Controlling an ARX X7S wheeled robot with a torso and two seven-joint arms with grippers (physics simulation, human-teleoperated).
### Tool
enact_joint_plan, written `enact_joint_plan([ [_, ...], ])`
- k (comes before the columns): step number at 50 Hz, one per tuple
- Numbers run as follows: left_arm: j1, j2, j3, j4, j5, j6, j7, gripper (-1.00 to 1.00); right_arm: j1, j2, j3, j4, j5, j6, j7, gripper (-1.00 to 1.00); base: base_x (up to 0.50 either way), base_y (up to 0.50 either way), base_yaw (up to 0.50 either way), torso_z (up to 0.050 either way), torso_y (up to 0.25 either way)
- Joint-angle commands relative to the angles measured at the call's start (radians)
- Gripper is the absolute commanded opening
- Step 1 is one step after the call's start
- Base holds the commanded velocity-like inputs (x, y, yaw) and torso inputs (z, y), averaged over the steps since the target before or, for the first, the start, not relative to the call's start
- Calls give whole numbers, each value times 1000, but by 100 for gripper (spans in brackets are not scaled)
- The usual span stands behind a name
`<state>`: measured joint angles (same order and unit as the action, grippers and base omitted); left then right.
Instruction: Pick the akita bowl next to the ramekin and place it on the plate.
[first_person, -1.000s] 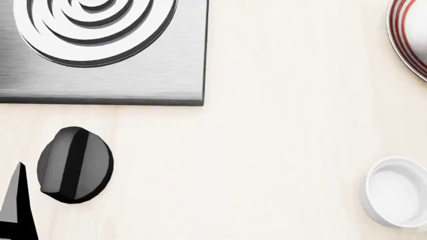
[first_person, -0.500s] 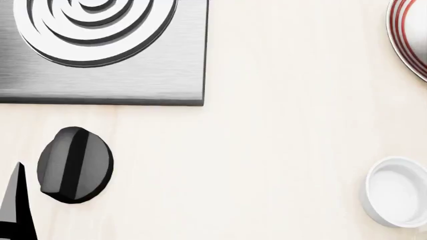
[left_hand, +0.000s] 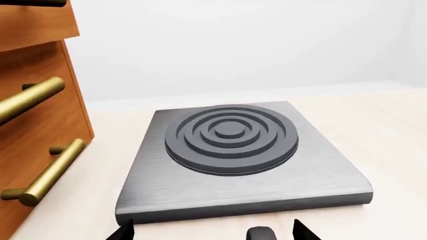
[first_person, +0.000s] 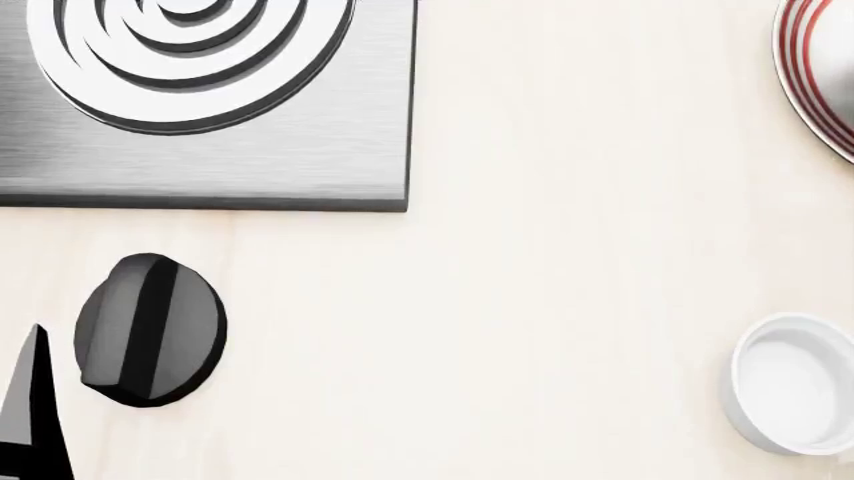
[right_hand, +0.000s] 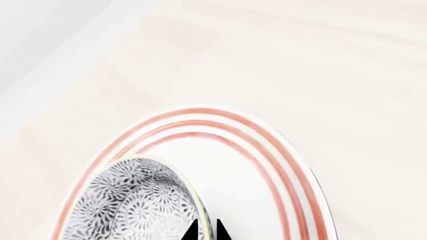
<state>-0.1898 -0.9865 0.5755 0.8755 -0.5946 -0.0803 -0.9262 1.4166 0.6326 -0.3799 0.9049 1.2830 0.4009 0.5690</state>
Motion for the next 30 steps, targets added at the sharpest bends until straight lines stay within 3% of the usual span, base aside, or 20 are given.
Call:
enact_joint_plan([
  [1, 4, 0, 1, -3, 4, 3, 0, 100, 2, -7, 1, 18, -22, -9, -19, -100, 0, 0, 0, 0, 0],
  [16, 9, -2, 2, -6, 8, 9, -1, 100, -5, -11, 2, 30, -23, -13, -25, -100, 0, 0, 0, 0, 0],
  [17, 9, -2, 2, -6, 7, 9, -2, 100, -6, -11, 2, 26, -23, -11, -25, 100, 0, 0, 0, 0, 0],
  [30, 9, 1, 6, -10, 9, 9, 2, 100, 21, -3, -69, -32, -104, -19, -80, 100, 0, 0, 0, 0, 0],
])
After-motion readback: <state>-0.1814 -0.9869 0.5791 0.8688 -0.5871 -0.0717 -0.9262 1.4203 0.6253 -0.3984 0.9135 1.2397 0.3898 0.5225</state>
